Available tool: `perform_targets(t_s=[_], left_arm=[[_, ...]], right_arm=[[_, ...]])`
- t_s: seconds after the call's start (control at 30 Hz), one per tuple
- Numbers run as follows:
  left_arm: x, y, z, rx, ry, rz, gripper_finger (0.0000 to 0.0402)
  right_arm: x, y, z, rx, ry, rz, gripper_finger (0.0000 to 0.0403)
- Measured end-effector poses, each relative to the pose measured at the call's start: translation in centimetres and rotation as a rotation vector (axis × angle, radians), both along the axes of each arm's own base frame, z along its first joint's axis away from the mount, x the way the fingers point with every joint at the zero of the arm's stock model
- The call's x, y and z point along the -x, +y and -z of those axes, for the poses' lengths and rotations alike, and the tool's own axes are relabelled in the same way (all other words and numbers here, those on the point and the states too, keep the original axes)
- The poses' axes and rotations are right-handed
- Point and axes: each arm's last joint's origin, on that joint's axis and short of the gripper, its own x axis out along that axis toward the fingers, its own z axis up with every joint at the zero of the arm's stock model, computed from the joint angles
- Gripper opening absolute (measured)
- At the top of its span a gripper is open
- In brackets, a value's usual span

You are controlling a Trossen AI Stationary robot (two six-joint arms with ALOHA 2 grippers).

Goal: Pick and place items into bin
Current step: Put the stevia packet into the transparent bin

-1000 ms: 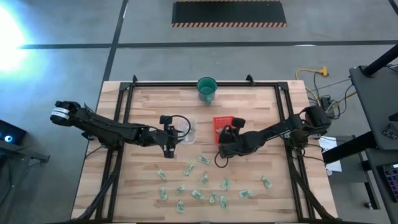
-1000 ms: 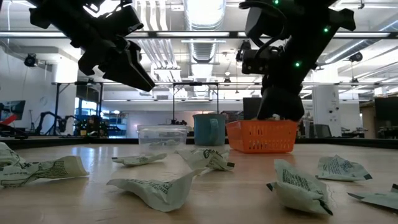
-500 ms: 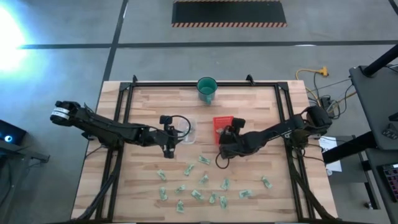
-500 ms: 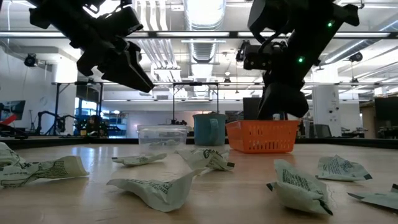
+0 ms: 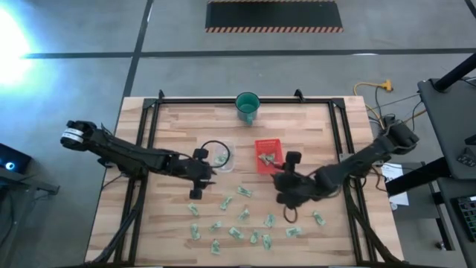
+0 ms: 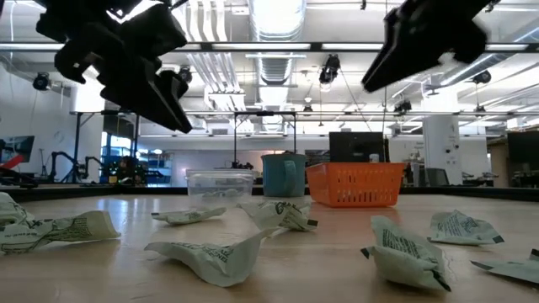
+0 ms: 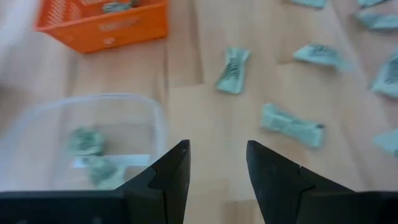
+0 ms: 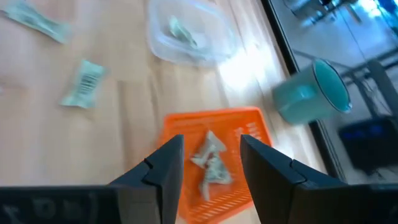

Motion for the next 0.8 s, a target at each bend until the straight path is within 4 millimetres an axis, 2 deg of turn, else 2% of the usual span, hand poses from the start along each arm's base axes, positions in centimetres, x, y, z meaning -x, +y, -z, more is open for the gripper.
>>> perform_targets(t_s=[0.3,0.53,0.8], left_arm=[[-1.9,-1.8,2.5,0.142,0.003,0.047,0.0141],[-3.2,-2.2,4.4,0.293,0.072,-0.109,0.0141],[-3.9,-2.3,6.3,0.302,0.145,-0.145,0.0141]], right_arm=[[1.8,2.5,-1.2,-0.049,-0.062,-0.093,0.0148],[1.9,2.8,-1.2,-0.064,-0.073,-0.098,0.0148],[1.9,2.8,-1.2,-0.077,-0.075,-0.094,0.0148]])
